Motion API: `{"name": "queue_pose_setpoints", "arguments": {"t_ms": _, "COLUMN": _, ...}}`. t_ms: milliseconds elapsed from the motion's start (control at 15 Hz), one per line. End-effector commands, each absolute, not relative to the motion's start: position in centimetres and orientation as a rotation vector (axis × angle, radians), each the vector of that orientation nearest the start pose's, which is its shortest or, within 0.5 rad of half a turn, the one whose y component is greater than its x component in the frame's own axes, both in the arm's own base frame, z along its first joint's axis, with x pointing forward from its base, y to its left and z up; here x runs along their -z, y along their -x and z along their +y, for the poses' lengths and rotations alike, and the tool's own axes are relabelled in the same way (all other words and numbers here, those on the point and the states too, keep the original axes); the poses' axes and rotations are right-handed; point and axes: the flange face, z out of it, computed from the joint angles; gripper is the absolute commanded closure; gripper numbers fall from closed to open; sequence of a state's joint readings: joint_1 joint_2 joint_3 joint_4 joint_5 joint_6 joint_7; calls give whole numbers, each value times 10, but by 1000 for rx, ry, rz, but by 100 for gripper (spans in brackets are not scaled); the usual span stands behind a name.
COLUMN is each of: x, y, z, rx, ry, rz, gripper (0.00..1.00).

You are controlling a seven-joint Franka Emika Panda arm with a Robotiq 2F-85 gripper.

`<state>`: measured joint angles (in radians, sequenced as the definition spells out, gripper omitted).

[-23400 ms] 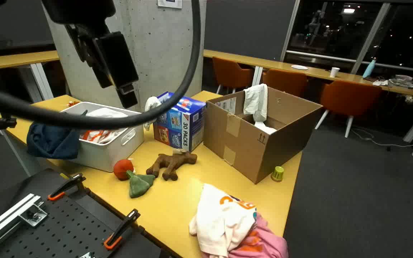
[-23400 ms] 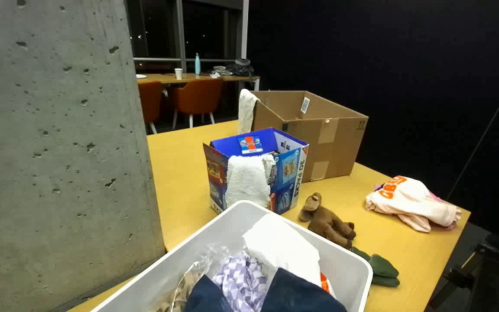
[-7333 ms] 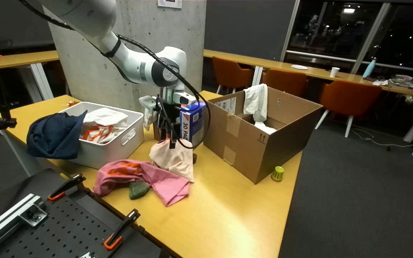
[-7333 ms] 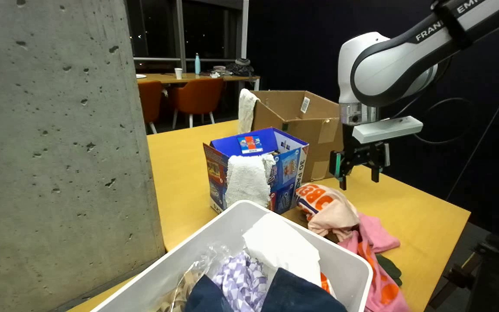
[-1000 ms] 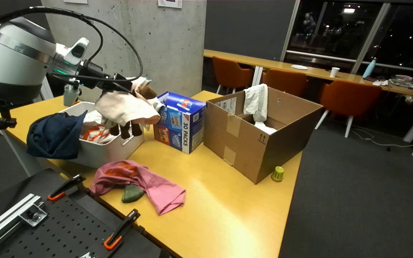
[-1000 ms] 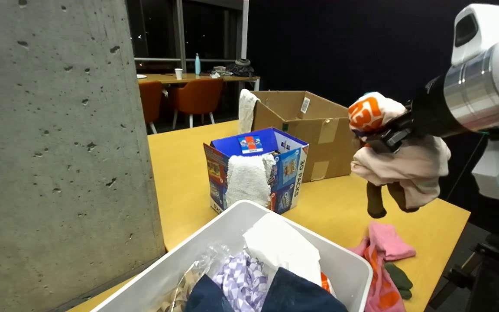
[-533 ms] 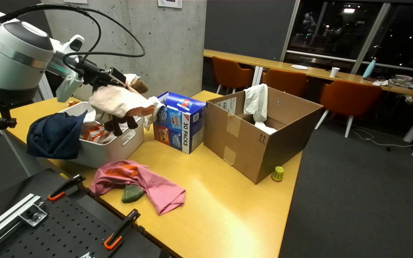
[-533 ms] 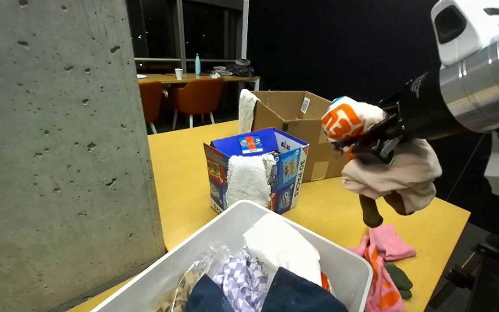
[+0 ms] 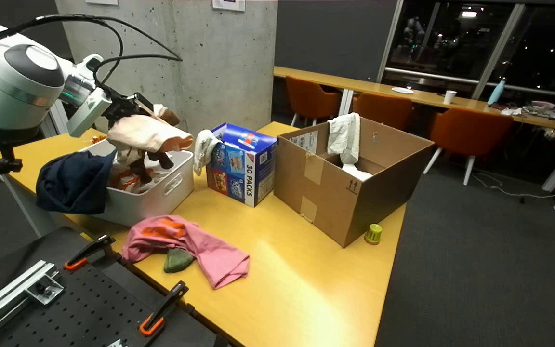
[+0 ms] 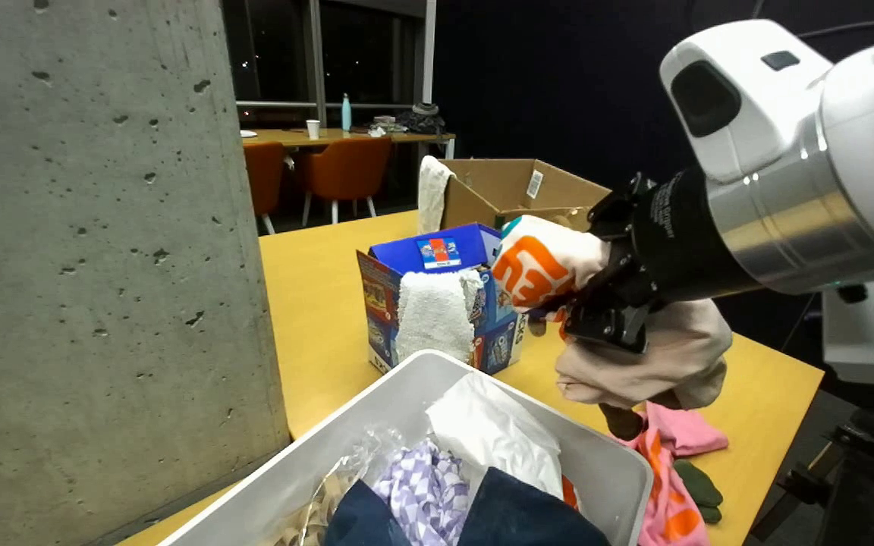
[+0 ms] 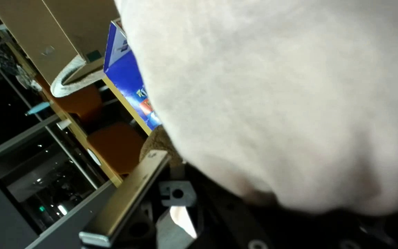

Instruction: Put the shirts over the stuffed toys and put them into the laundry basket

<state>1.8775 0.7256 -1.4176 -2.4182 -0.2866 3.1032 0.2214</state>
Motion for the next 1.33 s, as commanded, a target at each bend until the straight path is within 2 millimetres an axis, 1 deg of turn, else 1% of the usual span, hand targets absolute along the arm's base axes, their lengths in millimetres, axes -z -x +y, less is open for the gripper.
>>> {"name": "queue_pose_setpoints", "arguments": {"t_ms": 0, "x": -308, "y": -481, "z": 274, "rx": -860, "ry": -2219, "rz": 1035, "gripper": 94}}
{"name": "queue_pose_setpoints", "arguments": {"t_ms": 200, "x": -306, "y": -493, "z": 278, "rx": -840, "ry": -2200, "rz": 1099, "gripper": 94}}
{"name": "queue_pose_setpoints", "arguments": {"t_ms": 467, "x": -299, "y": -507, "z": 294, "rx": -807, "ry": -2160, "rz": 1195, "gripper": 94}}
{"name": "queue_pose_setpoints", "arguments": {"t_ms": 600, "x": -294, "y": -510, "z": 301, "rx": -801, "ry": -2120, "rz": 1264, "gripper": 94}}
{"name": "queue_pose_setpoints", "arguments": {"t_ms": 800, "x": -288, "y": -511, "z": 306, "rx": -799, "ry": -2071, "rz": 1353, "gripper": 94}}
{"name": "queue_pose_setpoints", "arguments": {"t_ms": 867, "x": -285, "y": -511, "z": 306, "rx": -794, "ry": -2067, "rz": 1357, "gripper": 54}}
{"name": "queue_pose_setpoints", "arguments": {"t_ms": 1000, "x": -282, "y": -511, "z": 304, "rx": -788, "ry": -2065, "rz": 1364, "gripper": 44}}
{"name": "queue_pose_setpoints", "arguments": {"t_ms": 1067, "x": -282, "y": -511, "z": 303, "rx": -788, "ry": -2068, "rz": 1364, "gripper": 36}}
{"name": "queue_pose_setpoints", "arguments": {"t_ms": 1133, "x": -282, "y": -510, "z": 302, "rx": -789, "ry": -2067, "rz": 1364, "gripper": 30}}
{"name": "queue_pose_setpoints", "arguments": {"t_ms": 1267, "x": -285, "y": -505, "z": 299, "rx": -803, "ry": -2061, "rz": 1336, "gripper": 15}}
